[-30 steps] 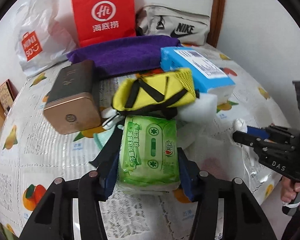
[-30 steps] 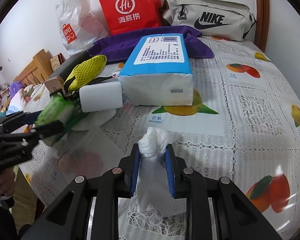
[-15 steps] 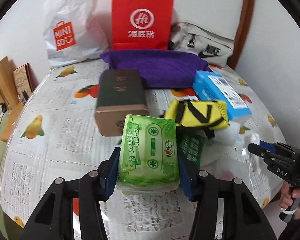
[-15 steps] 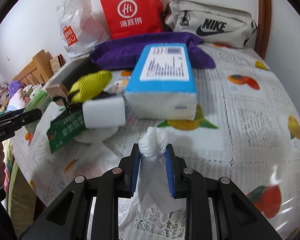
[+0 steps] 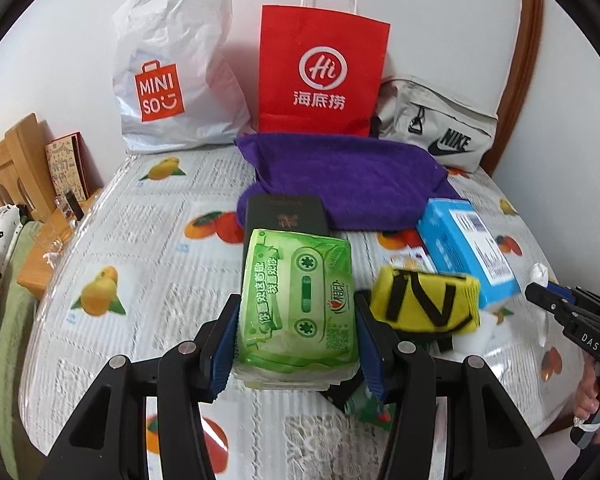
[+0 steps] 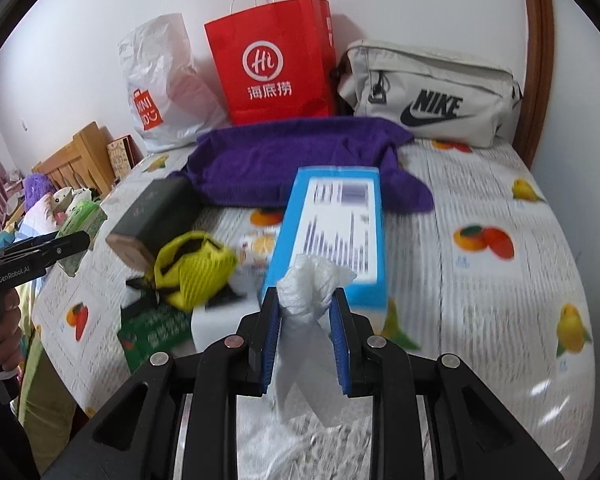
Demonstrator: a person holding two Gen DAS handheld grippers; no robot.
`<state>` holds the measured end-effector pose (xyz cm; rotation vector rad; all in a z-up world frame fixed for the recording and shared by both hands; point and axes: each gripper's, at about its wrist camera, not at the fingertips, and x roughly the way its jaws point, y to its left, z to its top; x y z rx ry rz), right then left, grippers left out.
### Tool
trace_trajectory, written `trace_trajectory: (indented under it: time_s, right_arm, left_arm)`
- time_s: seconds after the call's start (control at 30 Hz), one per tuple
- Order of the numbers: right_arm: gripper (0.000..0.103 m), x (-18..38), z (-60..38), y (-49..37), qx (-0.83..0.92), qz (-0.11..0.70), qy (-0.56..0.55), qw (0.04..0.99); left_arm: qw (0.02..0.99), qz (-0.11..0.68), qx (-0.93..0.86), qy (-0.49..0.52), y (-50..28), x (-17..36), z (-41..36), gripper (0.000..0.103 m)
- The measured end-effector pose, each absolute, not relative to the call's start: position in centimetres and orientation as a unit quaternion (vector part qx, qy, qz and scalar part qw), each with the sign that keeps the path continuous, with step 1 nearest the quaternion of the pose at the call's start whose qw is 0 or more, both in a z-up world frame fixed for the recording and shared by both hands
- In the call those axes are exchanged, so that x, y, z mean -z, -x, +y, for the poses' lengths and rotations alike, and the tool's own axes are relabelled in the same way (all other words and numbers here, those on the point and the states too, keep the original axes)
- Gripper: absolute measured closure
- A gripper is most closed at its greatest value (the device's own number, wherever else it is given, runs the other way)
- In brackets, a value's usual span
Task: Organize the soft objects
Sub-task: 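Carry the wipes onto the purple towel and open the left tool while the right tool carries the tissue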
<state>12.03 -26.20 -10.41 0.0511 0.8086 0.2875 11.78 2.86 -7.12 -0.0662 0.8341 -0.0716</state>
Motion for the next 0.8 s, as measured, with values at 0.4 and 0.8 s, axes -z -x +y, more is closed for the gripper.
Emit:
trace_trajectory:
  time_s: [0.4,0.8]
  right_arm:
    - [0.078,7.7,-25.1,-19.8,-0.151,0.381,-0.011,0.912]
    - [0.078,7.5,-25.0,-29.0,-0.156,0.389,-0.013,0.908]
  left_arm:
    - [0.909,0.413,0.023,0.049,-18.3,6.1,4.0,0.052]
    - [0.901,0.428,0.017,0.061,-26.5,6.7,4.3,0.052]
